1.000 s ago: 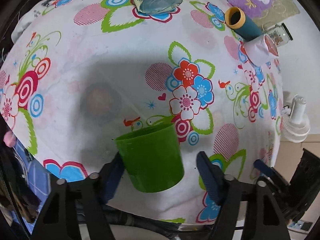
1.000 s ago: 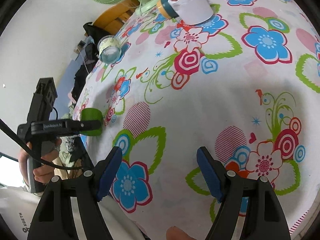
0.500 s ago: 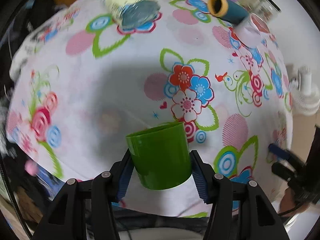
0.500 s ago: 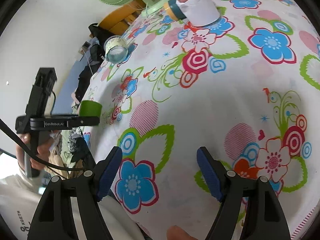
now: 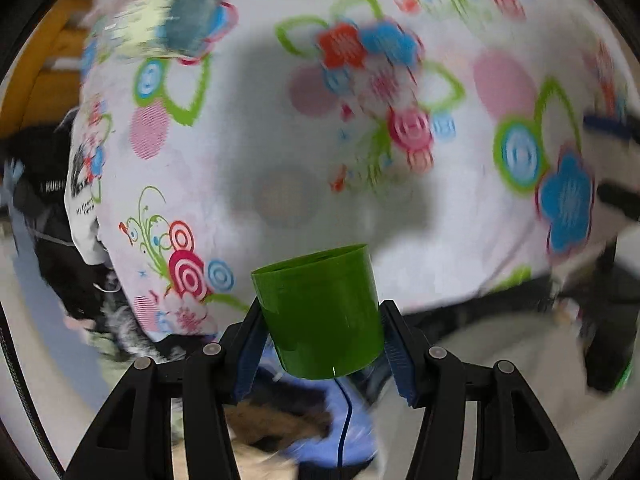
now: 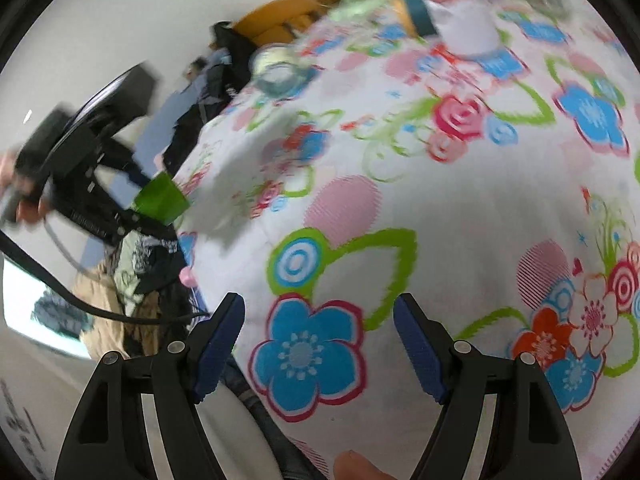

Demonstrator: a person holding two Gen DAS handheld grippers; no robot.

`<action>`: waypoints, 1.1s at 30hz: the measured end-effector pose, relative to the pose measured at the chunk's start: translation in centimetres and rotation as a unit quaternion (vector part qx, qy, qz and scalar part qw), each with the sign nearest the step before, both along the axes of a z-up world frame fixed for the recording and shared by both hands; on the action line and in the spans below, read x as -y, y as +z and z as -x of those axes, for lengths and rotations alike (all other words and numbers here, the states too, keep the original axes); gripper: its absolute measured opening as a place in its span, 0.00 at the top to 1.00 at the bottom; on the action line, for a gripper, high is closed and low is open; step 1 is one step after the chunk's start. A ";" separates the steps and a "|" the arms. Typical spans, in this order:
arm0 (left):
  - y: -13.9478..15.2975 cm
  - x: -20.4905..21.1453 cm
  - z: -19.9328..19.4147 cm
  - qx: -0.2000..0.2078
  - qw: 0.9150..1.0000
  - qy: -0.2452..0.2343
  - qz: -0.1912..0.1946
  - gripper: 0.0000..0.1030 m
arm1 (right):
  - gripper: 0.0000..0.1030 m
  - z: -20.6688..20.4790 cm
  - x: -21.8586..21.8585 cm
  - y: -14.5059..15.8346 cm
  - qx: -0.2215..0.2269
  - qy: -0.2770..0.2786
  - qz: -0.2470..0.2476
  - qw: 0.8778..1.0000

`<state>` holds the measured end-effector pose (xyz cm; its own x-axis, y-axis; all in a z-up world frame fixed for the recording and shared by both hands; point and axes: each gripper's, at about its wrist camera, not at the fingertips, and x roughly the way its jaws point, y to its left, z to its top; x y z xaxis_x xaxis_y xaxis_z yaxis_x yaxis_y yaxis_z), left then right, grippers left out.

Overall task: Flip cup upside down
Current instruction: 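Lift the green cup with the left gripper and roll it over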

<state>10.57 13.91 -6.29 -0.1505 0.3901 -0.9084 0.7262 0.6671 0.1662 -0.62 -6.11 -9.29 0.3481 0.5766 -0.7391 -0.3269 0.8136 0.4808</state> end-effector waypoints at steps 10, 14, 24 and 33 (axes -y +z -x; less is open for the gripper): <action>-2.5 0.6 1.5 -0.117 0.979 -0.106 -0.130 0.45 | 0.23 4.0 -3.1 1.8 0.109 0.088 0.004 0.990; -3.9 1.4 1.4 -0.148 0.966 -0.130 -0.167 0.45 | 0.23 4.0 -3.0 1.5 0.109 0.081 -0.008 0.991; -6.5 4.6 1.3 -0.175 0.942 -0.181 -0.224 0.44 | 0.23 3.9 -2.0 1.4 0.110 0.064 -0.028 0.991; -7.6 5.8 0.8 -0.172 0.938 -0.190 -0.235 0.44 | 0.23 3.5 -1.8 1.4 0.108 0.058 -0.037 0.992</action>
